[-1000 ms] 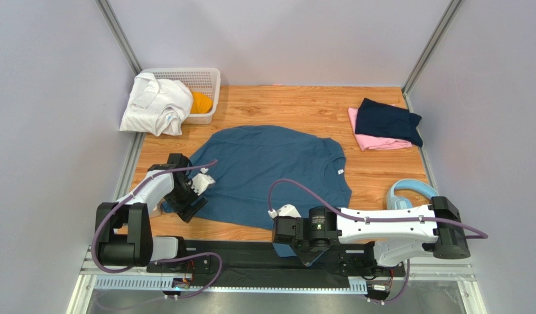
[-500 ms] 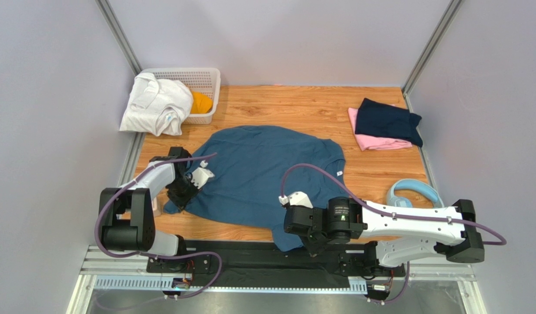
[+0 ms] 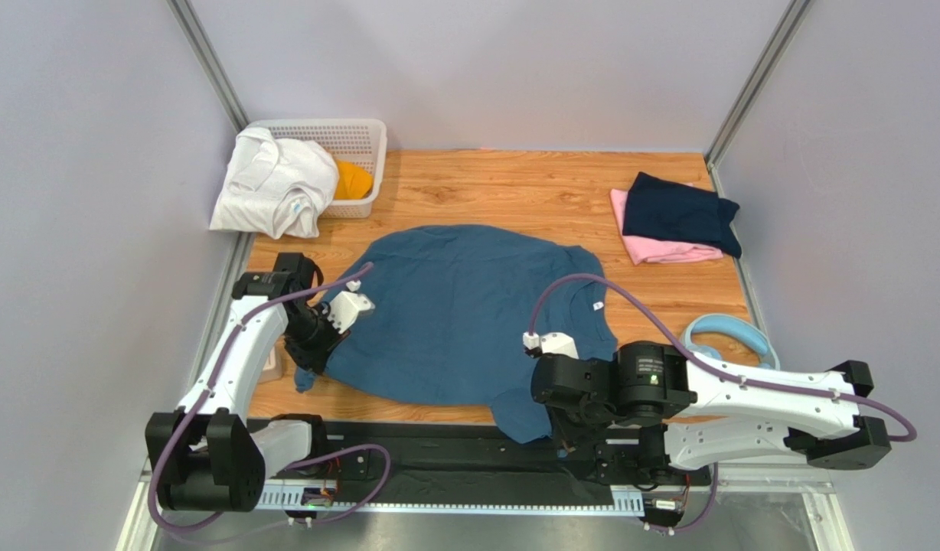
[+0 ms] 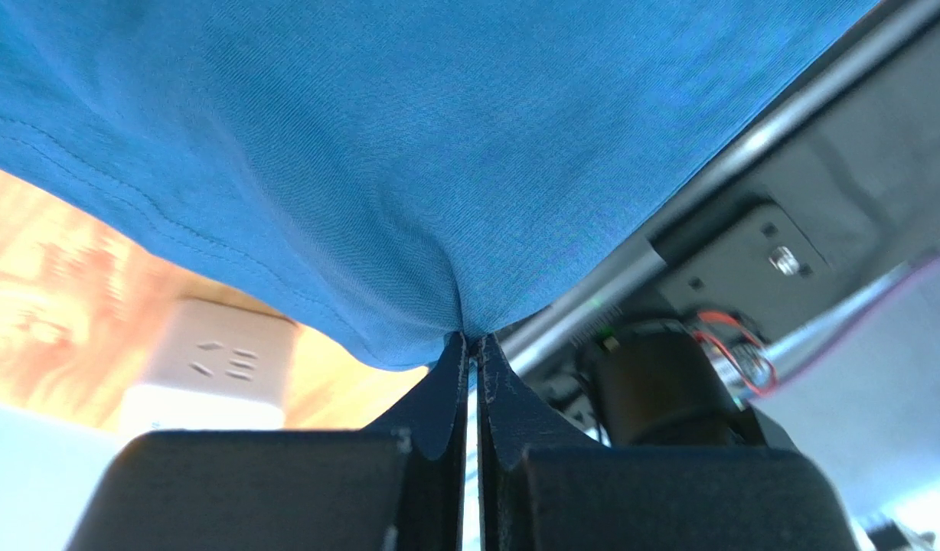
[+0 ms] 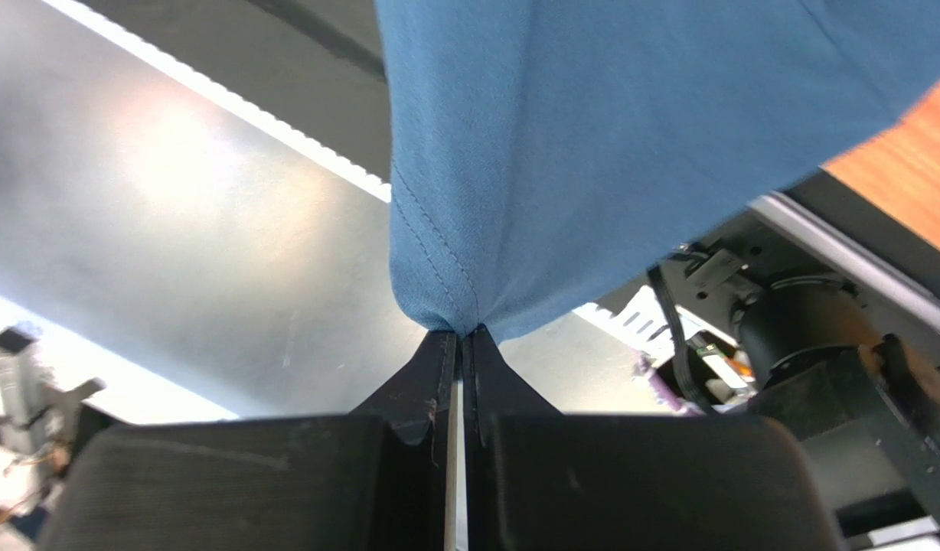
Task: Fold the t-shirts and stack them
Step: Grap the side of the flattened tshirt closest away from the robot with both arms, then fold the flattened tshirt in 1/3 of the way
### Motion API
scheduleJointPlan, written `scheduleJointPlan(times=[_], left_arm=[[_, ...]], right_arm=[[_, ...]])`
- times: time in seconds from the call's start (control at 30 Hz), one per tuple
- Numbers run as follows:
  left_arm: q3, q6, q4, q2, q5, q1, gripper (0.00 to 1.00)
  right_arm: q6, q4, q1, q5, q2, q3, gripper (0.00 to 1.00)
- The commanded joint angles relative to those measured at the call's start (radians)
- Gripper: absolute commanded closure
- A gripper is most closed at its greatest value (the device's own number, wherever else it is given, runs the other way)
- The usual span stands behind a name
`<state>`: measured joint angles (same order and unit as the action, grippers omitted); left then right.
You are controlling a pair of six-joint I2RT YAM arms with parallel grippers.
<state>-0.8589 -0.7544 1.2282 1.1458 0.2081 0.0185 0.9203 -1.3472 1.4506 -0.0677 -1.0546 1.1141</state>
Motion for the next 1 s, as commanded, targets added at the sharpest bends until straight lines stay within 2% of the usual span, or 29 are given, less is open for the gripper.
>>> scheduleJointPlan(times=[0.0, 0.13, 0.3, 0.47, 0.53, 0.73, 0.97], left_arm=[[-0.006, -0.062, 0.142, -0.040, 0.051, 0.000, 1.00], [-0.032, -0.072, 0.169, -0.028, 0.070, 0.000, 1.00], [-0.113, -0.065, 0.116, 0.037, 0.076, 0.000, 1.00], [-0.209, -0.053, 0.036, 0.146, 0.067, 0.000, 1.00], [-0.261, -0.040, 0.001, 0.219, 0.065, 0.000, 1.00], [-0.382, -0.011, -0.042, 0.403, 0.066, 0.000, 0.99], [-0.476, 0.006, -0.104, 0.538, 0.024, 0.000, 0.96]], right_arm=[[0.064, -0.128, -0.001, 0.013, 0.033, 0.099, 1.00], [0.063, -0.171, -0.001, -0.017, 0.019, 0.193, 1.00], [0.042, -0.219, -0.025, -0.111, -0.016, 0.256, 1.00], [-0.023, -0.277, -0.200, -0.165, -0.030, 0.312, 1.00], [-0.049, -0.279, -0.301, -0.181, -0.016, 0.311, 1.00], [-0.158, -0.265, -0.504, -0.256, -0.056, 0.291, 1.00], [-0.305, -0.072, -0.711, -0.215, -0.154, 0.199, 1.00]])
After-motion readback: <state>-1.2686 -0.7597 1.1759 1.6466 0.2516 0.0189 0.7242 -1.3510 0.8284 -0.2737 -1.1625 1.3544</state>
